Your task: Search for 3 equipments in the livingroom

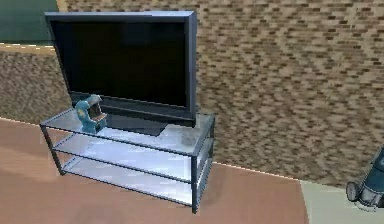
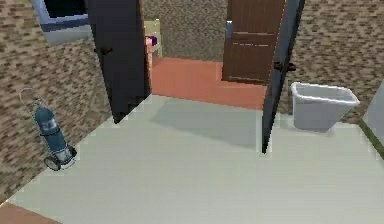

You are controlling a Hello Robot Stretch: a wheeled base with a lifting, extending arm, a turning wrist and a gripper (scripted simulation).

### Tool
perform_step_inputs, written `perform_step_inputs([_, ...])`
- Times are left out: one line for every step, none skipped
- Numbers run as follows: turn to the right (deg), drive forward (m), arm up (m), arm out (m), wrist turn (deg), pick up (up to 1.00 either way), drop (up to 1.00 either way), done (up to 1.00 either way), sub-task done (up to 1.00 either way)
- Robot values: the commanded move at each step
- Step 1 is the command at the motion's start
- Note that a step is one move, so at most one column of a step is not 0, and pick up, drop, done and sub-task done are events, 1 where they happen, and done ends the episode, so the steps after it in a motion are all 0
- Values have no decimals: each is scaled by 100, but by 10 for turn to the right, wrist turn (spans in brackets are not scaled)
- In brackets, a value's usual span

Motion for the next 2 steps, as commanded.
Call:
perform_step_inputs([270,0,0,0,0,0,0,0,0])
perform_step_inputs([0,80,0,0,0,0,0,0,0])
